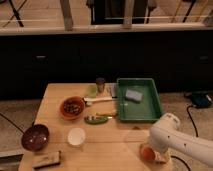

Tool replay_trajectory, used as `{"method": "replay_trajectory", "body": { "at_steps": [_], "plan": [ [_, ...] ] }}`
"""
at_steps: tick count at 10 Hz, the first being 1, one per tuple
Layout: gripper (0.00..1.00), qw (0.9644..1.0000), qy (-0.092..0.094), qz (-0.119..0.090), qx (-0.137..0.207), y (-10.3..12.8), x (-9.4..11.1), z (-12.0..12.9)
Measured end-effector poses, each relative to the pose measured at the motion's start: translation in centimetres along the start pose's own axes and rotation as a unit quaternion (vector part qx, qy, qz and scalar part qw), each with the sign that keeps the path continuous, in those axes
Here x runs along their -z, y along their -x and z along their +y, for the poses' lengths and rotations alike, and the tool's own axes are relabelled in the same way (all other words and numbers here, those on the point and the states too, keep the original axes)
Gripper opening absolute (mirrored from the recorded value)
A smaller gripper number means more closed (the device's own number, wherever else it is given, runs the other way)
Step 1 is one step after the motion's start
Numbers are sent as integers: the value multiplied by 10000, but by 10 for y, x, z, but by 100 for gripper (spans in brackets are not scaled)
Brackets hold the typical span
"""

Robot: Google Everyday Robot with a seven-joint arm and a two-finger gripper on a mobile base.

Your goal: Place apple in paper cup

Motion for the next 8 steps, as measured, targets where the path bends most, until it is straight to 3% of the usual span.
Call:
{"method": "replay_trajectory", "body": {
  "at_steps": [5, 8],
  "plan": [
    [80, 9990, -323, -146, 284, 18, 14, -7],
    [80, 9971, -537, -386, 380, 22, 18, -8]
  ]
}}
